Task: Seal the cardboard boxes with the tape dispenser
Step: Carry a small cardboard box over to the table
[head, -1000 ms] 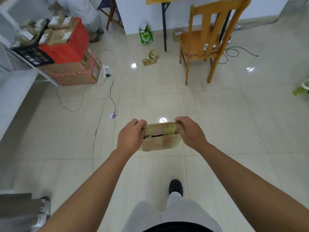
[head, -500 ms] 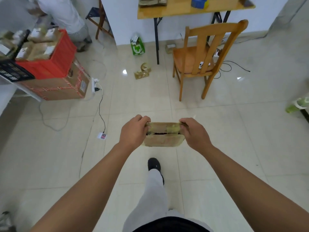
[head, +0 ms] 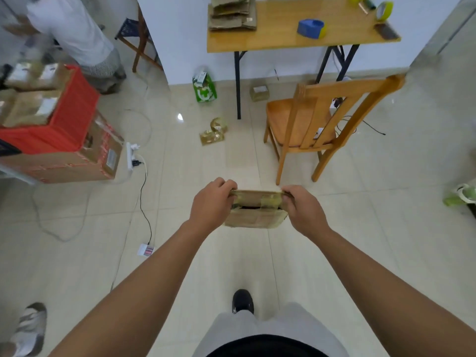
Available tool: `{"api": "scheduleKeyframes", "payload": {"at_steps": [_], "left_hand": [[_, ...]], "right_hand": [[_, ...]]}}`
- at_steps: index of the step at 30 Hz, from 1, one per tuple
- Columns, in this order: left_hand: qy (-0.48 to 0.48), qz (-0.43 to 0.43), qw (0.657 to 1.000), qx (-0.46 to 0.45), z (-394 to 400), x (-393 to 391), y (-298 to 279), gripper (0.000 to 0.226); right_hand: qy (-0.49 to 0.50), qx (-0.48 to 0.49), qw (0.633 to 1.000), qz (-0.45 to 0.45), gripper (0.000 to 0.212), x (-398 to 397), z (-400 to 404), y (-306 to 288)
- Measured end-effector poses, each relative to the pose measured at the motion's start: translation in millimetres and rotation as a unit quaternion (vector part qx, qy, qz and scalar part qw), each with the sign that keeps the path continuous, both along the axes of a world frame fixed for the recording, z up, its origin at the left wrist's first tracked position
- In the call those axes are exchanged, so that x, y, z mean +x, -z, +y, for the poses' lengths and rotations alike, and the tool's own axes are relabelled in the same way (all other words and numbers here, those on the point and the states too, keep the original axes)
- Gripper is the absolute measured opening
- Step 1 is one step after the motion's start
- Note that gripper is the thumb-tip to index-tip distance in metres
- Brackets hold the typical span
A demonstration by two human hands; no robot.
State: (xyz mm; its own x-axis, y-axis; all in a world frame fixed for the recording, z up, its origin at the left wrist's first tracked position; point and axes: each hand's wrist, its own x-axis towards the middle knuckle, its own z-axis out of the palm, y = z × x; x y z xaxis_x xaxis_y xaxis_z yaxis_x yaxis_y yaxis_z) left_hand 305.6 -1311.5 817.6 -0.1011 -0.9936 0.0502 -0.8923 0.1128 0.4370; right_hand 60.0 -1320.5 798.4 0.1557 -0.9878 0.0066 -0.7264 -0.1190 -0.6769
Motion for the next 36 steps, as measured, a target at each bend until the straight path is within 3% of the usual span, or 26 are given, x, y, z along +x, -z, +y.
{"api": "scheduleKeyframes", "payload": {"at_steps": [13, 25, 36], "left_hand": [[-0.036, -0.010, 0.999, -0.020, -211, -10, -6, 0.013], [-0.105, -0.041, 0.994, -0.015, -380, -11, -26, 0.014], [-0.109, -0.007, 0.993, -0.039, -535, 34, -8, 0.020]], "right_hand": [[-0.040, -0.033, 0.998, -0.025, 0.026, -7, -229, -1], [-0.135, -0.044, 0.990, -0.021, 0.024, -2, -433, -14], [-0.110, -0.045, 0.993, 0.009, 0.025, 49, -579, -12]]}}
